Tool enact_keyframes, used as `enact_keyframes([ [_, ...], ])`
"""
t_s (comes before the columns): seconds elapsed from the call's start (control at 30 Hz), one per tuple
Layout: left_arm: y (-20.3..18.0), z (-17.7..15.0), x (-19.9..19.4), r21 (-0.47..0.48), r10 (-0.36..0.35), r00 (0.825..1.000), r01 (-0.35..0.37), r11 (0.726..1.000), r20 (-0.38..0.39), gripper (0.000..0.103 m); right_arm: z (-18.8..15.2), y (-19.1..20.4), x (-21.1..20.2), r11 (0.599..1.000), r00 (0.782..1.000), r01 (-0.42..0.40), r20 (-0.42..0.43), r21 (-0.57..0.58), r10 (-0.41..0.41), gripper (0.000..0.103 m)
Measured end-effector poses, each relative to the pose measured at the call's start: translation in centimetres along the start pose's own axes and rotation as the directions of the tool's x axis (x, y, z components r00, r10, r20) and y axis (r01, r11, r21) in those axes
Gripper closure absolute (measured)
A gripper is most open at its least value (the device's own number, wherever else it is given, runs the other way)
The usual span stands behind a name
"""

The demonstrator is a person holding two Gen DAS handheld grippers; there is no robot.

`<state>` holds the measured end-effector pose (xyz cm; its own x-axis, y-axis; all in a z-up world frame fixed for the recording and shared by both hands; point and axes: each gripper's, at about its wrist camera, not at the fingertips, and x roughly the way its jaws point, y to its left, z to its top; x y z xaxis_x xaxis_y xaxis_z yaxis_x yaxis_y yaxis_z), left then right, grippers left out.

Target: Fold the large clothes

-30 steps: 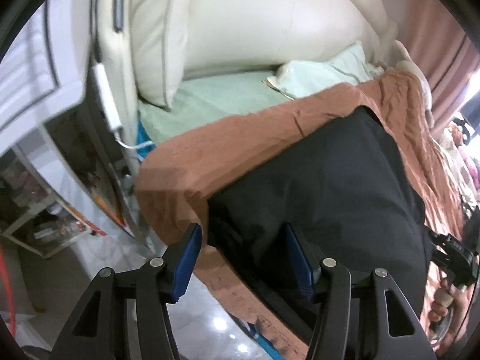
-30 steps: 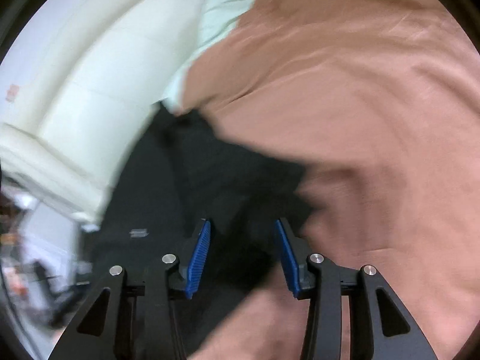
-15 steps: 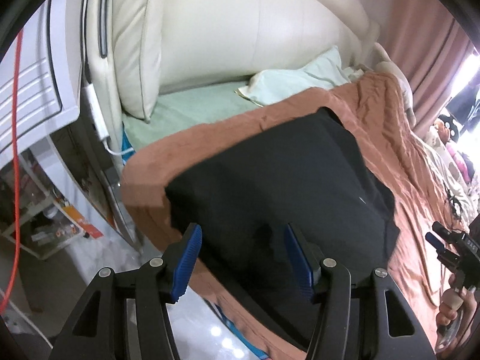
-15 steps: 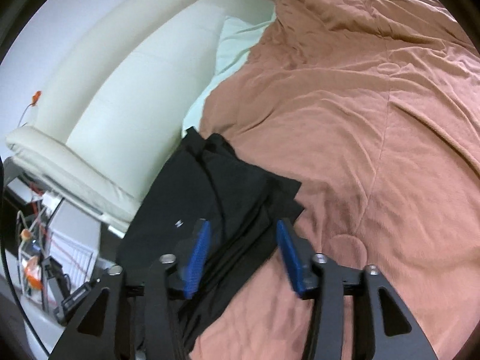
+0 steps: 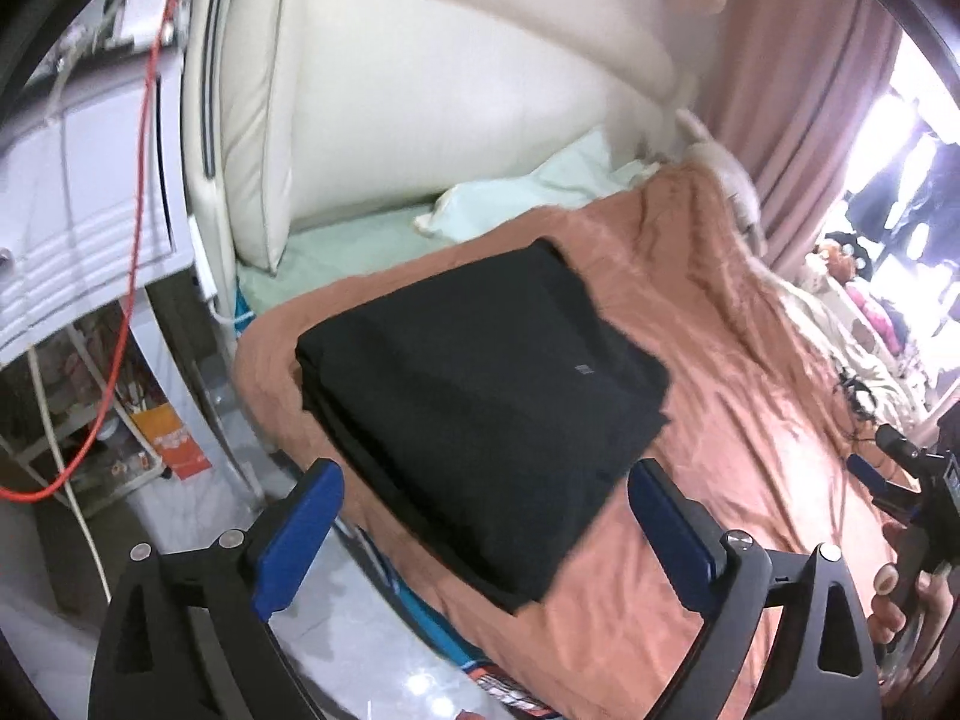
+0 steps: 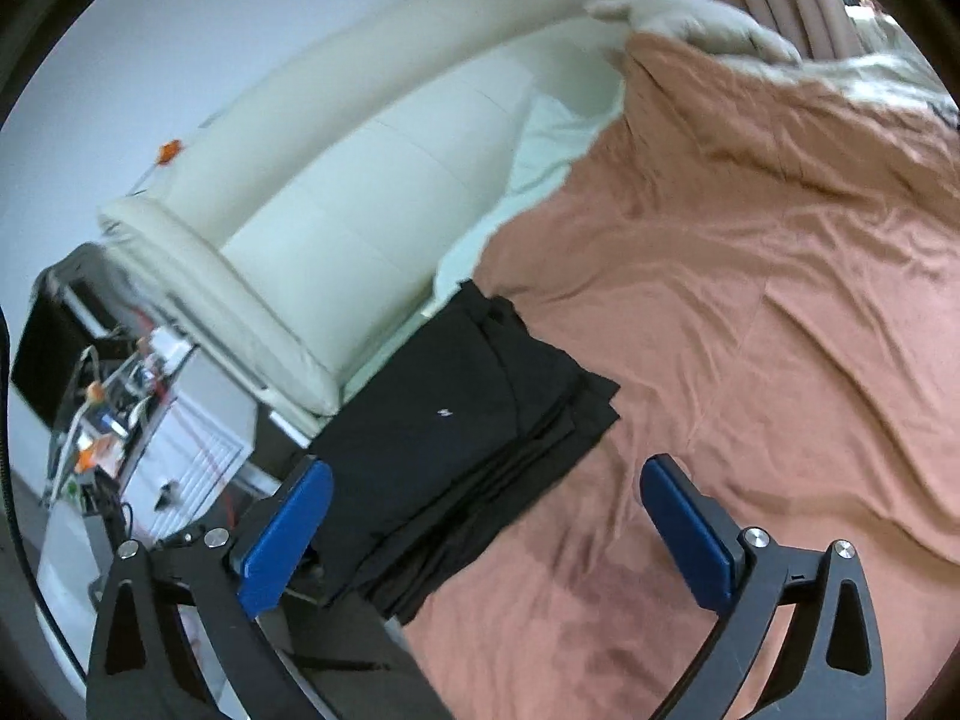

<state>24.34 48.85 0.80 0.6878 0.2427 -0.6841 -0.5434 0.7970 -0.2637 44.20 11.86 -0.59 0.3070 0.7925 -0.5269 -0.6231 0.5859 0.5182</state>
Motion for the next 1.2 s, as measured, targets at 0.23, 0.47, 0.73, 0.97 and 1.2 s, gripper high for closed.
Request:
enact_keyframes([
  [0.23,-4.0,-2.6,-5.9,0.05,-0.012,0.997,0.008,0.999,0.073,0.003,-2.3,3.2,-5.9,0.995,0.999,-0.02,0.028,-0.103,0.023,0.0],
  [0.47,-8.7,-5.6,-11.1,0.15,-0.046,0.99,0.026,0.988,0.133,0.003,-4.8,3.6,-13.1,0.986,0.998,0.005,0.06,-0.164,0.005,0.0],
  [0.73,-15.2,-9.4,-16.7,0.257,-0.162,0.968,0.11,0.96,0.192,0.002,-7.5,2.3,-24.1,0.976,0.985,0.113,0.153,-0.187,-0.085,0.0],
  [0.97,-18.8,-13.1,-20.2,0.331,-0.261,0.943,0.184,0.925,0.206,0.002,-10.7,2.2,-32.7,0.968,0.961,0.197,0.225,-0.156,-0.159,0.0],
  [1.2,-20.6,-17.4,-23.5,0.402,-0.319,0.92,0.21,0.891,0.226,0.0,-14.2,3.6,-36.6,0.951,0.947,0.249,0.255,-0.185,-0.198,0.0],
])
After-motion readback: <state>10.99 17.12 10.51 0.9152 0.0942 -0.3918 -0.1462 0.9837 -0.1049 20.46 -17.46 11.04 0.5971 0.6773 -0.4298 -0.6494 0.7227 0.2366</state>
